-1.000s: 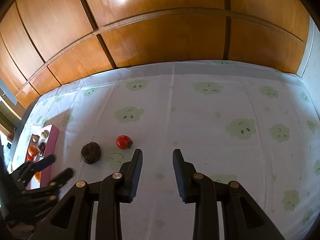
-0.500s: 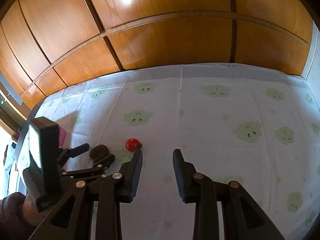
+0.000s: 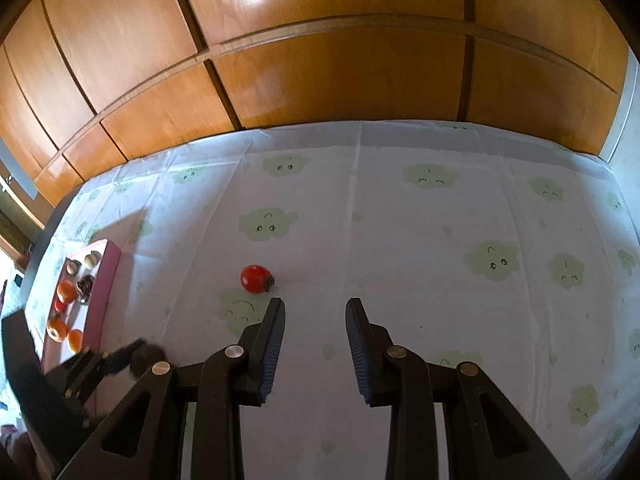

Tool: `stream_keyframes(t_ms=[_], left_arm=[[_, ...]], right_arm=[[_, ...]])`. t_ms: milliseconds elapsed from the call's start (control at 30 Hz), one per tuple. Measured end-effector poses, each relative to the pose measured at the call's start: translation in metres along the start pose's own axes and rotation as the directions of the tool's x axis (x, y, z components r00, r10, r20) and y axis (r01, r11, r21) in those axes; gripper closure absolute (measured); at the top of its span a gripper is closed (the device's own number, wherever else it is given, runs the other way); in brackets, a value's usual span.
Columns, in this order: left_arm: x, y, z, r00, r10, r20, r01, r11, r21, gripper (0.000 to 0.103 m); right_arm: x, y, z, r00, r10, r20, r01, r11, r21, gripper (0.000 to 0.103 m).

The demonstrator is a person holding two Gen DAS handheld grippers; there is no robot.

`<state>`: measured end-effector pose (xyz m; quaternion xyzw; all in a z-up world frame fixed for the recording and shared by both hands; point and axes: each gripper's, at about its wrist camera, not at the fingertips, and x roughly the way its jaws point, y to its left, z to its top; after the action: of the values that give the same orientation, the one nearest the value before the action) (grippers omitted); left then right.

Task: Organize fruits
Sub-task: 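Grasp the dark brown round fruit with the left gripper, then grasp the last red tomato with the right gripper while the left gripper holds the dark fruit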

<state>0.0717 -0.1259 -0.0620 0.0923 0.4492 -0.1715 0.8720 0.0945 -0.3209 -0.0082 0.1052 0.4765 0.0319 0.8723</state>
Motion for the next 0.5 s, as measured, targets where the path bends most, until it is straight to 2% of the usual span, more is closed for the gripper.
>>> stream_keyframes(t_ms=[100,167,400,500], left_arm=[[-0.001,-0.001,-0.020,1.000,0.005,-0.003,-0.005,1.000,0.000,0.056],[-0.003,-0.003,-0.027,0.999,0.015,0.040,-0.016,1.000,0.017,0.056],[-0.002,-0.001,-0.036,0.994,0.004,0.111,-0.007,1.000,0.027,0.056],[-0.002,-0.001,-0.037,0.993,0.005,0.120,-0.008,1.000,0.027,0.056]], right_arm=[[0.005,0.003,-0.003,1.000,0.011,-0.022,-0.012,1.000,-0.014,0.071],[0.008,0.006,-0.005,0.999,0.029,-0.035,-0.030,0.999,-0.026,0.071],[0.021,0.031,-0.017,0.990,0.106,-0.092,-0.115,0.988,-0.106,0.071],[0.025,0.042,-0.019,0.991,0.096,-0.096,-0.110,0.982,-0.154,0.071]])
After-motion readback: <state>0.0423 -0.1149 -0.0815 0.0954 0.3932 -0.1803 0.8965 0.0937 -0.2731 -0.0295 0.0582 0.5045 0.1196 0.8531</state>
